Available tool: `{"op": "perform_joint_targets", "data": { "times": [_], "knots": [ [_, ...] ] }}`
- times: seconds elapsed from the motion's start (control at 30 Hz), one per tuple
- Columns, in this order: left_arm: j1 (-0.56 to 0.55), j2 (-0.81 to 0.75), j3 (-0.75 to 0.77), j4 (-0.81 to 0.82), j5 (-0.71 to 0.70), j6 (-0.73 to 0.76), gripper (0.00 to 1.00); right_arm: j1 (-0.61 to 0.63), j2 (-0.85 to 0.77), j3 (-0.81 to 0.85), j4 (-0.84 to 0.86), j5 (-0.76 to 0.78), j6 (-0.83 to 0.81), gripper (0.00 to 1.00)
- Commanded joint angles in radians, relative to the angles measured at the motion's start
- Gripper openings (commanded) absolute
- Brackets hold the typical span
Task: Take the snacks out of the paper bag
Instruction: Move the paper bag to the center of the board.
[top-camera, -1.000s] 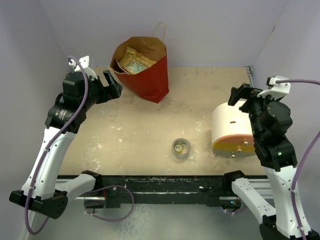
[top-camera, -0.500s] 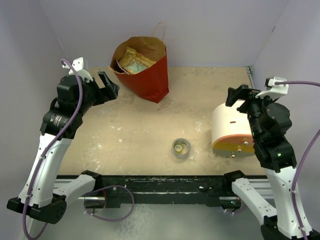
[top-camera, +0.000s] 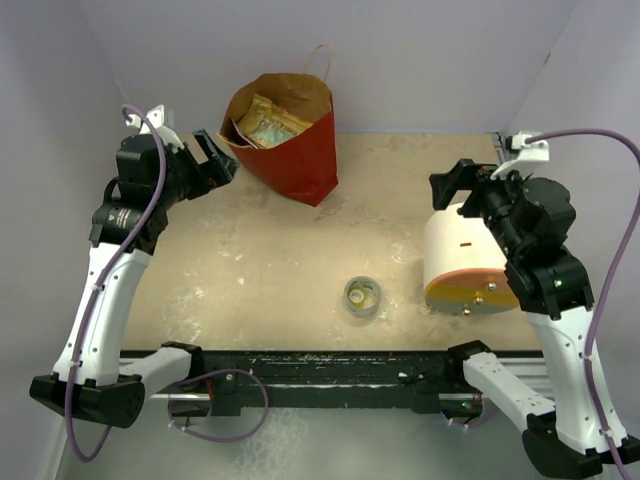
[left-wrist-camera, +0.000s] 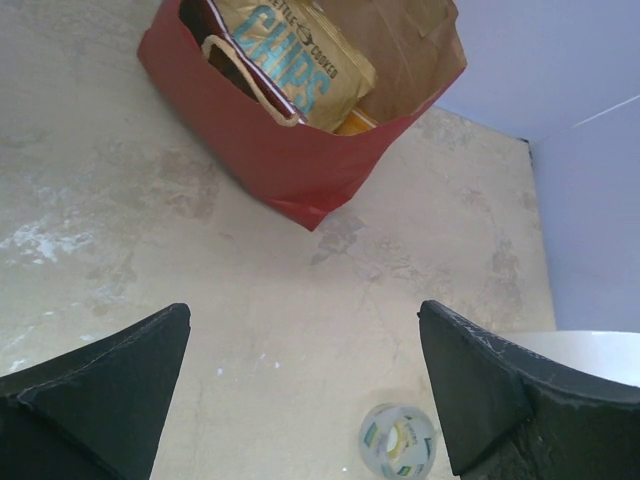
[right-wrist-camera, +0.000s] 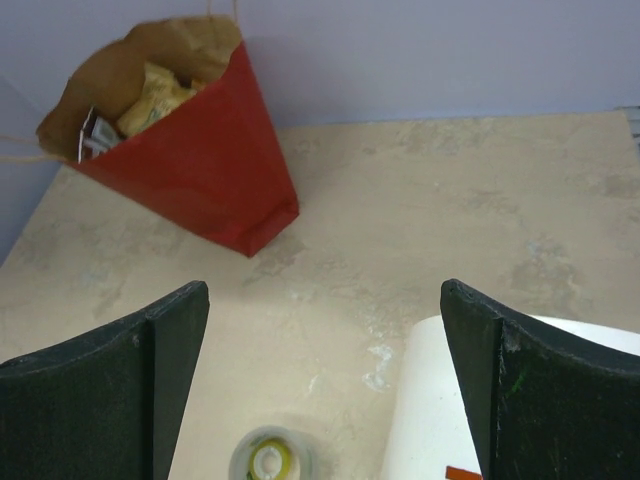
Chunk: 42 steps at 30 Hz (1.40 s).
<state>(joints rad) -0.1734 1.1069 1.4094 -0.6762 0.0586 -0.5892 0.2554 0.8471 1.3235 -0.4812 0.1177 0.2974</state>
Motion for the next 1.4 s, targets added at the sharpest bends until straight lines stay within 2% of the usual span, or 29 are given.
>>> {"op": "perform_joint_targets", "data": {
  "times": [0.0,0.5,0.7,0.83,0.93,1.07,1.3,1.37],
  "knots": [
    [0.017,0.036,0.024,0.137,0.113,-0.074,0.99,0.004,0.006,0.013,-0.017,-0.175,-0.078,0.99],
    [0.045,0.199,0.064,0.358,0.162,-0.243,0.99,0.004,-0.033,-0.041,0.024,-0.167,-0.101,1.0],
    [0.054,0.298,0.117,0.282,0.035,-0.384,0.99,0.004,-0.038,-0.035,0.018,-0.159,-0.102,0.99],
    [0.054,0.336,0.129,0.311,-0.061,-0.468,0.98,0.004,-0.048,-0.038,0.015,-0.15,-0.103,0.99],
    [0.054,0.382,0.163,0.307,-0.101,-0.504,0.9,0.004,-0.052,-0.038,0.013,-0.147,-0.104,1.0],
    [0.055,0.434,0.214,0.297,-0.09,-0.514,0.76,0.004,-0.048,-0.034,0.009,-0.145,-0.103,1.0],
    [0.057,0.475,0.23,0.285,-0.09,-0.543,0.59,0.004,-0.049,-0.035,0.008,-0.143,-0.103,0.99],
    [0.059,0.479,0.235,0.286,-0.082,-0.541,0.49,0.004,-0.051,-0.037,0.009,-0.131,-0.104,1.0]
  ]
}}
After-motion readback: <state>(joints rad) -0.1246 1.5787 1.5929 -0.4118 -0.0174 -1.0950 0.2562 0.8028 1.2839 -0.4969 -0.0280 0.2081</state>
